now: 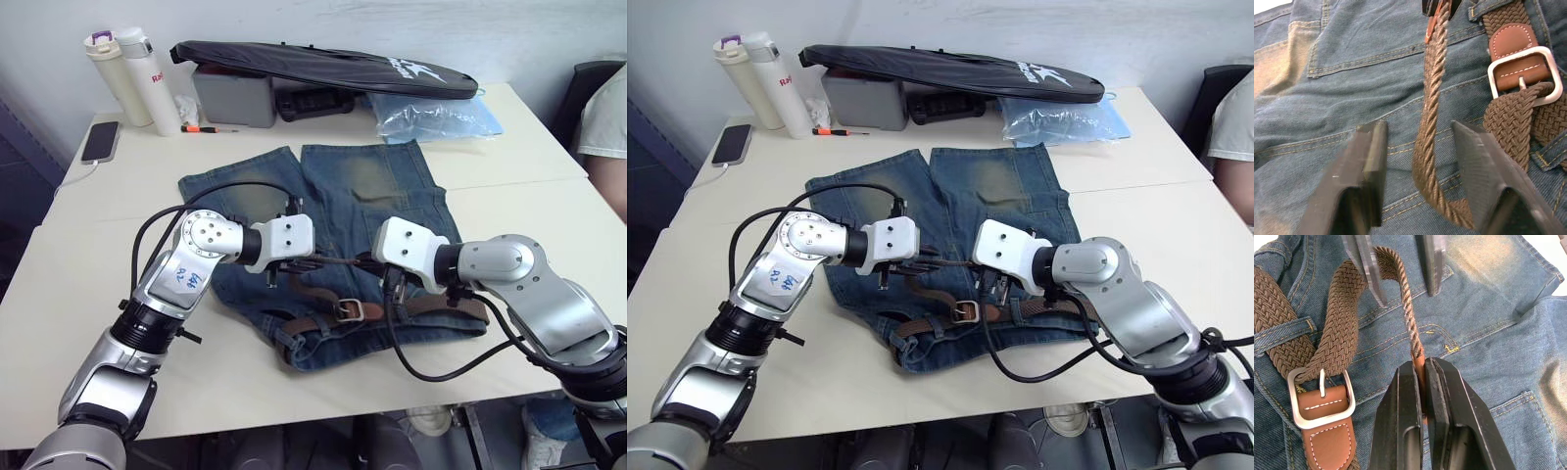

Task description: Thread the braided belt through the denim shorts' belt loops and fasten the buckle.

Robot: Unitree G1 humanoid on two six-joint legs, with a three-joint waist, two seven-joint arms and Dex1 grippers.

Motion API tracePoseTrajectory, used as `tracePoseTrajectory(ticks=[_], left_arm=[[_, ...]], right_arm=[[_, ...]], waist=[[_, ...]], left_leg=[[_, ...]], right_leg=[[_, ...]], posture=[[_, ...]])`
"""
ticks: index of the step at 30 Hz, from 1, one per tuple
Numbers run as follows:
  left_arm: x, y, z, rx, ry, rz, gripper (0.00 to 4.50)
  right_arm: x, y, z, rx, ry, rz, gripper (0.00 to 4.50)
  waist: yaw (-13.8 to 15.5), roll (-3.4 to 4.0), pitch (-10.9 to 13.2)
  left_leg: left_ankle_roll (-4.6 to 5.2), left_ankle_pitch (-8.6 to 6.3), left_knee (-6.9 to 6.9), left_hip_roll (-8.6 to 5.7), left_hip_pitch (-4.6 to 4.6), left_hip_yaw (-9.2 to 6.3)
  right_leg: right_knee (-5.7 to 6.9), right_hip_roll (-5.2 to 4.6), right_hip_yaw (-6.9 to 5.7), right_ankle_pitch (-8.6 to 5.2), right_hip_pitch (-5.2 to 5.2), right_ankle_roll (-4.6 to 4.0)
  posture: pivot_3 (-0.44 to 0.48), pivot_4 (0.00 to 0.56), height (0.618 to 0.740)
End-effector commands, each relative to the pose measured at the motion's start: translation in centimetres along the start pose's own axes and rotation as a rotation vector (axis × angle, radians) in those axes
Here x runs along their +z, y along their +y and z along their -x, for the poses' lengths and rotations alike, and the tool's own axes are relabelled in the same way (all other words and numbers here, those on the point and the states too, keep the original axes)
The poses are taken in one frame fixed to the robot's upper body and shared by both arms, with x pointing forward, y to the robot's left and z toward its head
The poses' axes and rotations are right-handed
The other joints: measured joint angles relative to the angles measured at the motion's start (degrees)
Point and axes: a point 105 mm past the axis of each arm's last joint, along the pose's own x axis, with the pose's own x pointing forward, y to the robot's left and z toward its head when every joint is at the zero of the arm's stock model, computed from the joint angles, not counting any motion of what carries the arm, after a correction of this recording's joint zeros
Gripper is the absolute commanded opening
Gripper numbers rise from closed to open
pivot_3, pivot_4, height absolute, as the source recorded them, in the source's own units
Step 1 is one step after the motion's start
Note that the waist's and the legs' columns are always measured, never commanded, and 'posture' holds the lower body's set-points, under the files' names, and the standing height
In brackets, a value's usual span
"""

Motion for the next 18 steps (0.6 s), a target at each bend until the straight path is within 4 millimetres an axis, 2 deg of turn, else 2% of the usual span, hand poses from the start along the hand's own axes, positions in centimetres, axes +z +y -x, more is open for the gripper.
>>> tracePoseTrajectory(ticks=[1,6,7,9,11,15,16,18], left_arm=[[1.5,0.7,0.3,0.015,-0.043,-0.029,0.1],[0.6,0.8,0.7,0.032,-0.018,-0.027,0.1],[0.5,0.9,0.8,0.036,-0.012,-0.029,0.0],[0.2,1.0,0.9,0.047,-0.004,-0.035,0.0],[0.0,1.0,1.1,0.057,0.003,-0.044,0.0],[-0.4,1.2,1.4,0.077,0.006,-0.042,0.0],[-0.5,1.3,1.4,0.081,0.008,-0.043,0.0],[-0.6,1.3,1.5,0.083,0.01,-0.047,0.0]], right_arm=[[1.4,0.0,0.4,-0.013,-0.045,0.042,0.0],[1.5,0.1,1.1,-0.013,-0.052,0.011,0.0],[1.5,0.1,1.4,-0.011,-0.054,0.006,0.86],[1.1,0.4,2.2,0.006,-0.037,0.008,1.7],[0.6,0.8,3.1,0.017,-0.011,0.014,2.35],[-0.6,1.7,4.3,0.021,0.045,0.051,4.2],[-1.2,2.1,4.5,0.026,0.076,0.072,4.4],[-2.3,3.5,4.5,0.047,0.108,0.083,4.4]], waist=[[0.0,0.01,0.0],[0.1,0.0,0.0],[0.1,0.0,0.0],[0.1,0.01,0.0],[0.2,0.01,0.0],[0.1,0.0,0.0],[0.1,0.0,0.0],[0.2,-0.01,0.0]], left_leg=[[0.0,0.0,0.0,0.0,0.0,0.0],[-0.06,0.04,0.0,0.0,0.0,0.0],[-0.06,0.04,0.0,0.0,0.0,0.0],[-0.06,0.04,0.0,0.0,0.0,0.0],[-0.06,0.04,0.0,0.0,0.0,0.0],[-0.01,0.01,0.03,-0.01,0.01,0.04],[0.04,-0.02,0.02,-0.01,0.03,0.03],[0.04,-0.01,-0.01,-0.01,0.03,0.03]], right_leg=[[0.0,0.0,0.01,0.0,0.0,0.0],[0.0,-0.01,0.01,0.0,0.0,0.0],[0.0,-0.01,0.01,0.0,0.0,0.0],[0.0,-0.01,0.01,0.0,0.0,0.0],[0.01,-0.01,0.01,0.0,0.0,0.0],[0.01,-0.02,0.03,0.0,0.02,0.0],[0.02,-0.01,0.04,0.0,0.02,0.0],[0.01,0.0,0.03,0.0,0.01,0.0]], posture=[[0.0,0.15,0.74],[0.0,0.15,0.74],[0.0,0.15,0.74],[0.0,0.15,0.74],[0.0,0.15,0.74],[0.0,0.15,0.74],[0.0,0.15,0.74],[0.0,0.15,0.74]])
